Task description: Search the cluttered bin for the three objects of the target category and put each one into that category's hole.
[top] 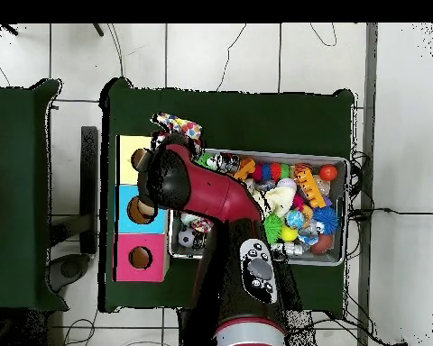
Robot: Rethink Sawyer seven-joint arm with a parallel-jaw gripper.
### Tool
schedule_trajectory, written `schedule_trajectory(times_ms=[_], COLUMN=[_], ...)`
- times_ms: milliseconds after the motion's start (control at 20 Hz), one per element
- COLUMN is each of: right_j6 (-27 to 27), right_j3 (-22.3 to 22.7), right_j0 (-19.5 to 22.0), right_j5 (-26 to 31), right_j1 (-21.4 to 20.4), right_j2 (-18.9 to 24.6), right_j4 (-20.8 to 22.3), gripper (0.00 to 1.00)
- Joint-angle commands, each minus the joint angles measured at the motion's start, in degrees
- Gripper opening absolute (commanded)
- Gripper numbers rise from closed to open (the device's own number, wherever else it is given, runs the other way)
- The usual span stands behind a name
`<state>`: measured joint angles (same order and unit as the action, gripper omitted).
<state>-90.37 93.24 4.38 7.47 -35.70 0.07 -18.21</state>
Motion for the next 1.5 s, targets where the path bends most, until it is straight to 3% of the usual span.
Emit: schedule_trajectory(times_ms=[50,450,1200,1500], right_j6=[-13.2,-14.1,-19.6,-17.8], right_j3=[-1.0,-1.6,-8.0,-5.2], right_j0=[-1.8,-4.4,-12.6,-11.6], right_j5=[12.5,15.3,27.4,25.9], right_j1=[4.8,4.2,1.0,1.3], right_j2=[-2.2,-4.1,-12.3,-10.1], right_j4=[-2.7,-2.5,-3.4,-3.5], gripper=[0.0,0.0,0.0,0.0])
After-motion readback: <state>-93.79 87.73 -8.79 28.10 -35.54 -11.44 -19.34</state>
